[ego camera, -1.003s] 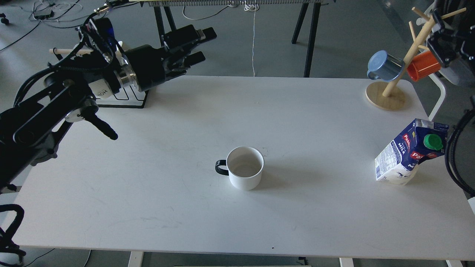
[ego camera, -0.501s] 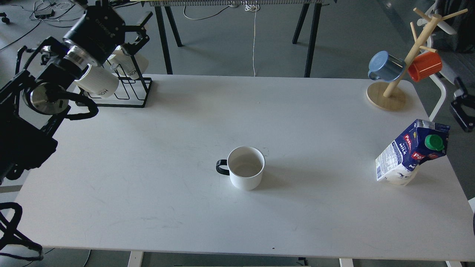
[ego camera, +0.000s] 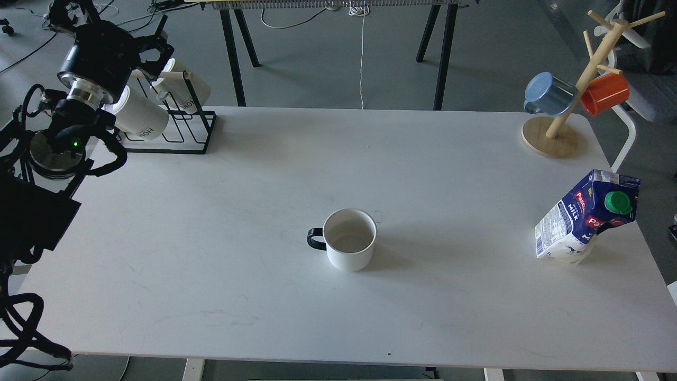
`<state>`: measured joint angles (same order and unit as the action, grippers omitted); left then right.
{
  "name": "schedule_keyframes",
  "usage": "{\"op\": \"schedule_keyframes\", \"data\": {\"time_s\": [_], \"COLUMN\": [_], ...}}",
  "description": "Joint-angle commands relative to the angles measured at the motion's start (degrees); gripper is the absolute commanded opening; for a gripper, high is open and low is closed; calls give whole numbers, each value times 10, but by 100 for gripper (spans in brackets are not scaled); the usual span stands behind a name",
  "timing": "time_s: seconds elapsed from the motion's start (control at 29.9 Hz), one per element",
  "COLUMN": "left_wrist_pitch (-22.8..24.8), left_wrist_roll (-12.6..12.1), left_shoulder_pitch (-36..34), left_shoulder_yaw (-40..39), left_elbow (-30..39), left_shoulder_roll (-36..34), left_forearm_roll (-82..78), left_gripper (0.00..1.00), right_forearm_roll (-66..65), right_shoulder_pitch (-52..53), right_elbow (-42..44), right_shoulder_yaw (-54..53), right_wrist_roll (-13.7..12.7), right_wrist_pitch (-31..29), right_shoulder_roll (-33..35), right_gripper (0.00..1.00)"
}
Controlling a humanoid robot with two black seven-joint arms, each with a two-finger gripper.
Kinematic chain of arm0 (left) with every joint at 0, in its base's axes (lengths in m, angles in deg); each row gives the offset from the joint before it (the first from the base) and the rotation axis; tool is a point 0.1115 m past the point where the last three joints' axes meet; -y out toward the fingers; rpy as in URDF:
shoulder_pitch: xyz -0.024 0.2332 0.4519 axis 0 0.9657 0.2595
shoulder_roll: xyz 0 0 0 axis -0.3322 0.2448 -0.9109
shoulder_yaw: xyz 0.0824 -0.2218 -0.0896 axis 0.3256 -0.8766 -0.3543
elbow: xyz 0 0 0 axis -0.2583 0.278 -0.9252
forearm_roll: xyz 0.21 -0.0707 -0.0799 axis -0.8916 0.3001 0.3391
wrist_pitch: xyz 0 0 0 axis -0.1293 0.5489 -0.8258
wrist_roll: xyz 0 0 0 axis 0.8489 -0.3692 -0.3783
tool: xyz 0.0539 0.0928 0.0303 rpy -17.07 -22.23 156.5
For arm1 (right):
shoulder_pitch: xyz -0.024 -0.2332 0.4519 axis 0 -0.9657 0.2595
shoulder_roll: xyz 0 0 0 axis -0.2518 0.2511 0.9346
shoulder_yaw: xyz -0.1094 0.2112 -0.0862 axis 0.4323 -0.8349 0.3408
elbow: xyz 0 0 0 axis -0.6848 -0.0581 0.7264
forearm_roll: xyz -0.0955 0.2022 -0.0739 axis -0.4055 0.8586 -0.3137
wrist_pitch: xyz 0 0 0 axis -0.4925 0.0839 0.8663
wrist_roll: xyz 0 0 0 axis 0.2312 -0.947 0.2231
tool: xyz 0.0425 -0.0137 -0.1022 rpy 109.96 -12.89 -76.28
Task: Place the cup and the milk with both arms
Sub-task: 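Move the right gripper up toward the milk carton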
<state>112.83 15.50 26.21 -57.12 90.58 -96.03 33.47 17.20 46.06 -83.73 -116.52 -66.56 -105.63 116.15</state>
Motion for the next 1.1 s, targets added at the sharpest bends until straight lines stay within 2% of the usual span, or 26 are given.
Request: {"op": "schedule_keyframes", "data": {"time_s": [0.0,0.2,0.37,0.74,1.07], "left_wrist_pitch": [0,0,0,0,0], "left_wrist_roll": [-7,-11,-22,-26,-26], "left_shoulder_pitch": [1,1,1,1,6], "left_shoulder_yaw": [-1,0,3,9,11], "left_elbow": [1,0,1,0,-12], "left_shoulder_roll": [-1,-8,-10,-17,-20], "left_forearm_roll": [0,-1,-2,-5,-6], "left_gripper": [99,99,99,99,99], "right_forearm_roll": [-4,-18,-70,-140,-142], "right_shoulder_pitch": [-15,-31,-47,-3,74], "right_elbow": [9,23,18,17,32], "right_shoulder_yaw": [-2,5,13,106,154], "right_wrist_roll": [1,-5,-5,-6,-6], "right_wrist_pitch": [0,0,0,0,0], "right_shoulder_roll": [-2,-42,-108,-232,-247], "right_gripper": [95,96,99,99,99]}}
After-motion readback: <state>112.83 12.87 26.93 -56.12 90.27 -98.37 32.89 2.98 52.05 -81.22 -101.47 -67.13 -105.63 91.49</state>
